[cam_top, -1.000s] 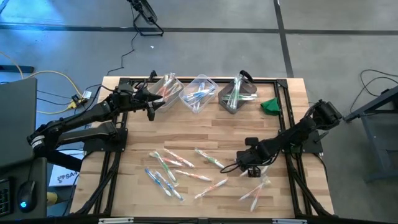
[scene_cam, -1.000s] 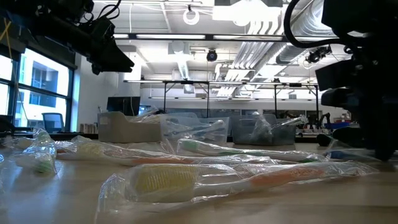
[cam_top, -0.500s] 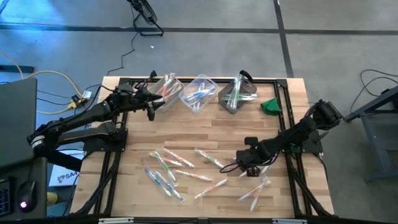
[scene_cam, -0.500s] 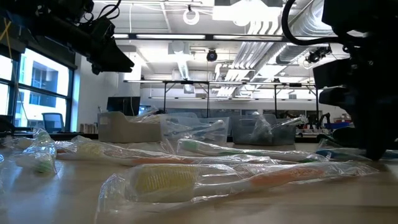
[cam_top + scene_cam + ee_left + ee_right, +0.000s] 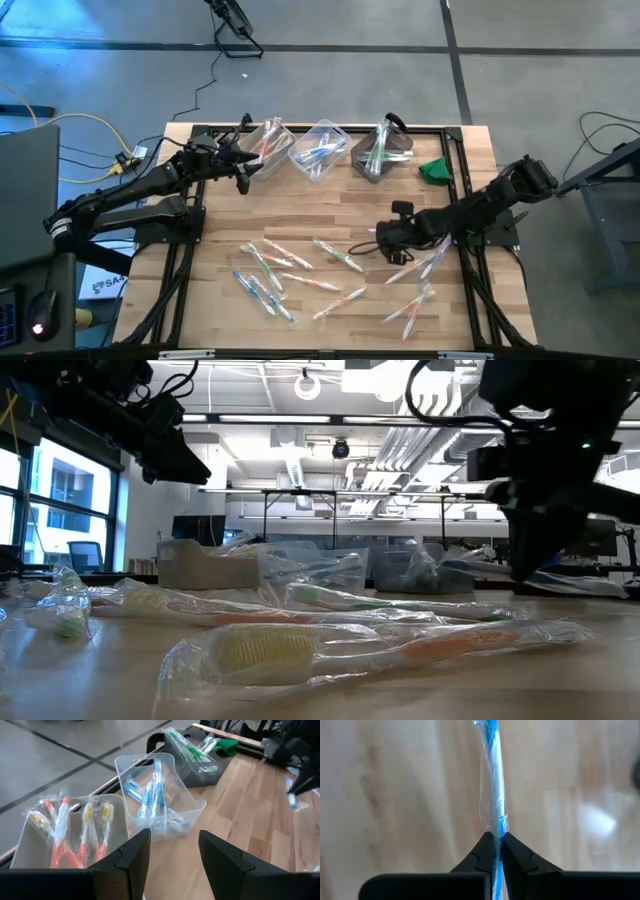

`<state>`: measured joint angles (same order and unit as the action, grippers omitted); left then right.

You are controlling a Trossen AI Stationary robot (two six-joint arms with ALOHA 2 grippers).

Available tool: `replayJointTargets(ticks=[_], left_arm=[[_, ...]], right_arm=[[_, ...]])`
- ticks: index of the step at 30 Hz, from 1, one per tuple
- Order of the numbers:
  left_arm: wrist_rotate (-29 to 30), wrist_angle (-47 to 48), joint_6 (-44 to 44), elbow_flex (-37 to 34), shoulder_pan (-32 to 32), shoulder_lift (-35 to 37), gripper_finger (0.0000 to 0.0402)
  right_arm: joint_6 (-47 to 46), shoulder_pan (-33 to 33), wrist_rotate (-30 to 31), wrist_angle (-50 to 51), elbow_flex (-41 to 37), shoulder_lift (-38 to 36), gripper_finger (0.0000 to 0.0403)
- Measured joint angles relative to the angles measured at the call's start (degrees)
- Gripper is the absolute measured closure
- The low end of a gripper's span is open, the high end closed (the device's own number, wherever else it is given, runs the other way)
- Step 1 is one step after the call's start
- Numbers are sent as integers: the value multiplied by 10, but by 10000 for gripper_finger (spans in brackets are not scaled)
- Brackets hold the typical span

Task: Pick & Place Toothbrushes
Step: Put the blue toothbrush into the transparent bin

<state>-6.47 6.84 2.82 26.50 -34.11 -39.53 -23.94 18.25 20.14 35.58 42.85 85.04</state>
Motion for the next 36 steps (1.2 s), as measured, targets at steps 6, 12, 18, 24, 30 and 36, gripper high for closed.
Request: replayJointTargets(ticks=[6,12,18,24,30,36], left_arm=[[0,-1,-3,0,0,0,238],[2,-1,21,0,0,0,238],[2,-1,34,0,0,0,238],[1,-1,35,0,0,0,238],[1,-1,35,0,0,0,238],[1,6,37,0,0,0,238]], right_arm=[[3,-32,24,-15,0,-2,393],[23,-53,25,-58,1,-2,393],[48,-72,25,-126,1,-2,393],[88,-105,54,-209,1,-3,393],[137,-154,55,-239,43,-3,393],[215,-205,53,-244,95,-3,393]])
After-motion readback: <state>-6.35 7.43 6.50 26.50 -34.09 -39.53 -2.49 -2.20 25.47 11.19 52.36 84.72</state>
